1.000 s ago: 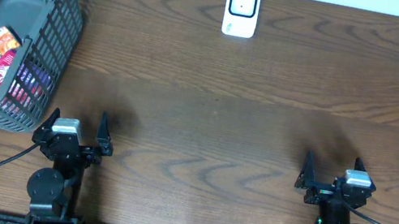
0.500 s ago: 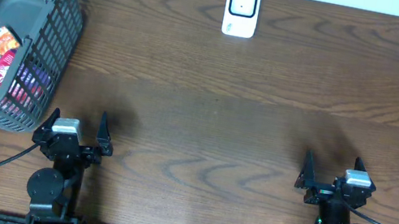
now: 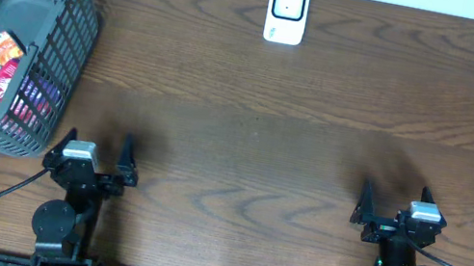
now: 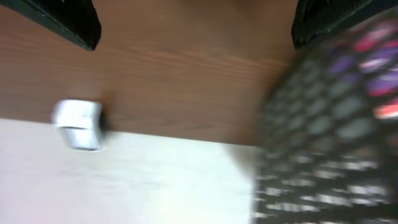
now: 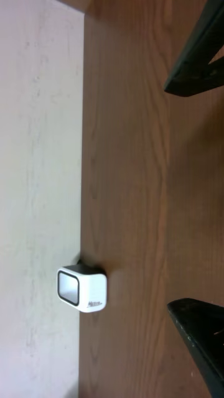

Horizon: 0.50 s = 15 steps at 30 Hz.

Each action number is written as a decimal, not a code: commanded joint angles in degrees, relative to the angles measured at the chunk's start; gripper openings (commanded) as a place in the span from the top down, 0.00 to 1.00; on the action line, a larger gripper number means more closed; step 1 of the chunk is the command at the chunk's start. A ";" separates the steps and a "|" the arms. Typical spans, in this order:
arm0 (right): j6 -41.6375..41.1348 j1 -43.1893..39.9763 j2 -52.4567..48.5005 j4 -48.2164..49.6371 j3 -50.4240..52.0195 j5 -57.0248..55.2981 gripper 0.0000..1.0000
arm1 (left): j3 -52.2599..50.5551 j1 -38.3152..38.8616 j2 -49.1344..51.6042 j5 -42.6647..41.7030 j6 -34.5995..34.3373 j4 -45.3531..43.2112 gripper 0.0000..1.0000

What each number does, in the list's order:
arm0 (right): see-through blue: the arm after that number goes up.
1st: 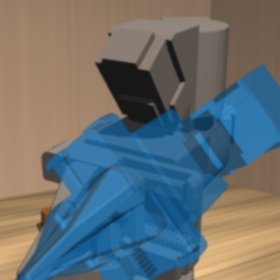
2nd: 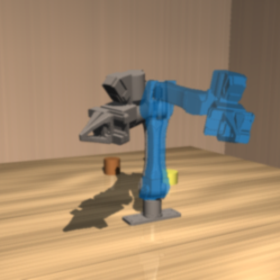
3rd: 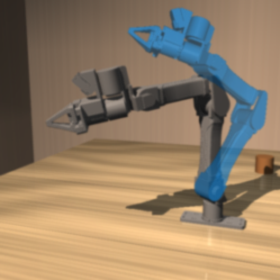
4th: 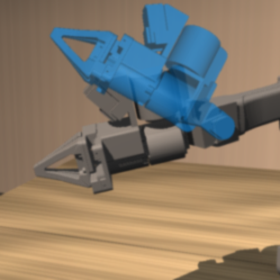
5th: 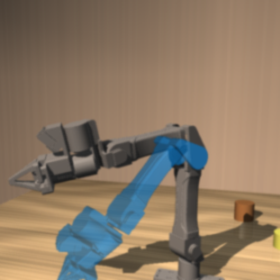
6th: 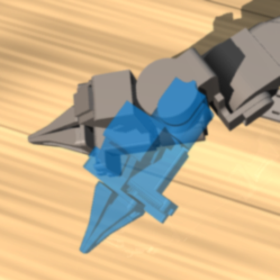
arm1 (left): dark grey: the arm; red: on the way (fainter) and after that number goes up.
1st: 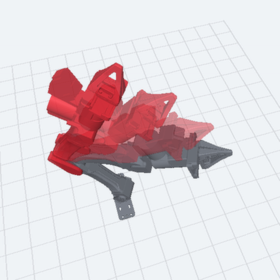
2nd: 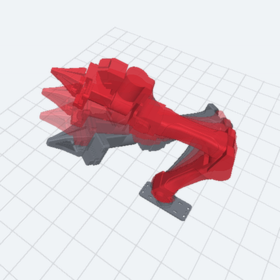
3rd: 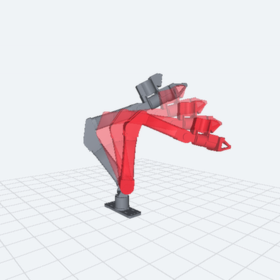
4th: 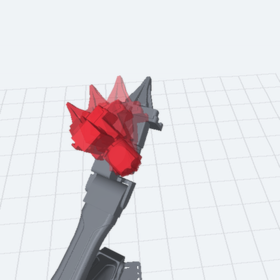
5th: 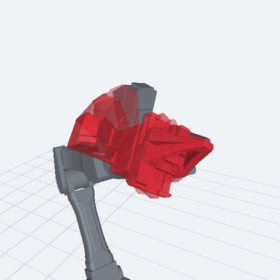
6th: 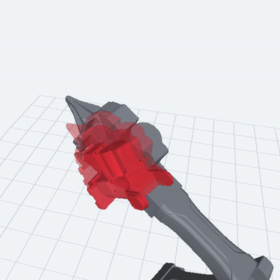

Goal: Scan the item barcode
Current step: 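Move the left gripper up and over into the grey basket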

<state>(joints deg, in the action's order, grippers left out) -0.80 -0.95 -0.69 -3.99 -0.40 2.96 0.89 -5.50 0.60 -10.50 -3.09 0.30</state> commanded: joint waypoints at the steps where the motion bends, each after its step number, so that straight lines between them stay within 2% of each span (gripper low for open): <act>1: 0.44 -0.09 0.20 -0.17 0.09 -0.07 0.01 | -0.66 0.22 -0.37 -17.84 -10.58 0.55 0.02; 4: 0.44 -0.09 0.22 -0.17 0.09 -0.04 0.01 | -0.66 0.22 -0.37 -23.39 -11.19 -2.19 0.02; 8: 0.44 -0.09 0.20 -0.17 0.09 -0.04 0.01 | -0.66 0.22 -0.37 -26.21 -11.19 -14.36 0.02; 12: 0.44 -0.09 0.20 -0.17 0.09 -0.07 0.01 | -0.07 0.07 -0.35 -25.16 -11.17 -29.27 0.02; 15: 0.44 -0.09 0.20 -0.17 0.09 -0.04 0.01 | 3.21 0.07 0.13 -20.74 -10.93 -30.80 0.02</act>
<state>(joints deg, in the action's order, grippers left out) -0.80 -0.95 -0.69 -3.97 -0.40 2.94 0.99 -5.45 0.60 -32.99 -13.54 -29.82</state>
